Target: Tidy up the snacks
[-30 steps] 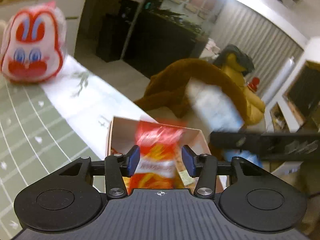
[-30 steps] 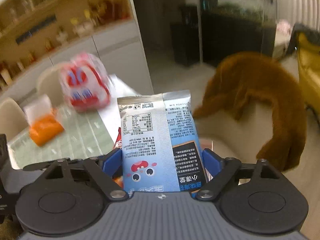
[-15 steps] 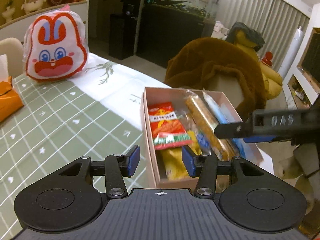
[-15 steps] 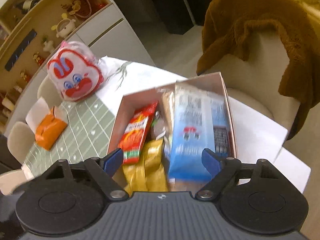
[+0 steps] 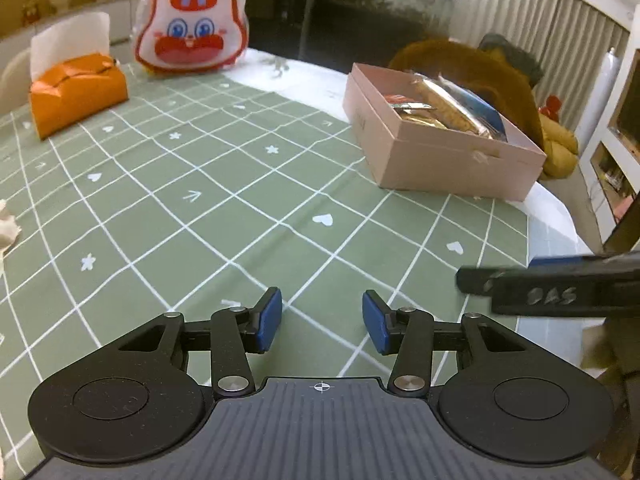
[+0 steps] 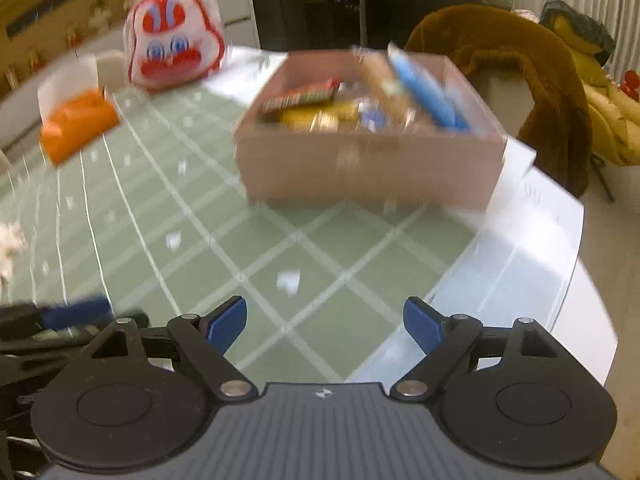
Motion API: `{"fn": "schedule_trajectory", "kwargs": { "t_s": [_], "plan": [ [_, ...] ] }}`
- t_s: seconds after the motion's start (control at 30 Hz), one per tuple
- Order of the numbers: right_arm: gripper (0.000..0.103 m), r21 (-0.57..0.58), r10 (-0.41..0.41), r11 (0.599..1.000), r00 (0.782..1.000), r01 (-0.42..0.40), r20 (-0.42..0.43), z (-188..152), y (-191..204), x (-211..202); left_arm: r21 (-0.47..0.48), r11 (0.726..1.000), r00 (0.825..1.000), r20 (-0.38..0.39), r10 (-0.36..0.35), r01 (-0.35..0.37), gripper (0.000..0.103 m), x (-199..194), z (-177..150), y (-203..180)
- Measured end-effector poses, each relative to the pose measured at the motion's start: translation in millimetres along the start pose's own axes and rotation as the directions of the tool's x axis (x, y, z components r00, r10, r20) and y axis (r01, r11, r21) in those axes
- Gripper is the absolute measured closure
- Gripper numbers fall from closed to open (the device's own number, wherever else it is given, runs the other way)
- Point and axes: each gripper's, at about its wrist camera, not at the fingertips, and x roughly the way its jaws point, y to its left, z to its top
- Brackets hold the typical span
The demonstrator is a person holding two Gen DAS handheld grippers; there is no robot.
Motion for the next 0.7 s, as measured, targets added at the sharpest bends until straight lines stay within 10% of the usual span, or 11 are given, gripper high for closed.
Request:
{"fn": "schedule_trajectory", "kwargs": {
  "t_s": [0.7],
  "plan": [
    [0.0,0.058,-0.14,0.99,0.971,0.131,0.195,-28,-4,8,0.122,0.99,0.991,0.121,0.058,-0.073,0.048,24,-2,-15]
  ]
}}
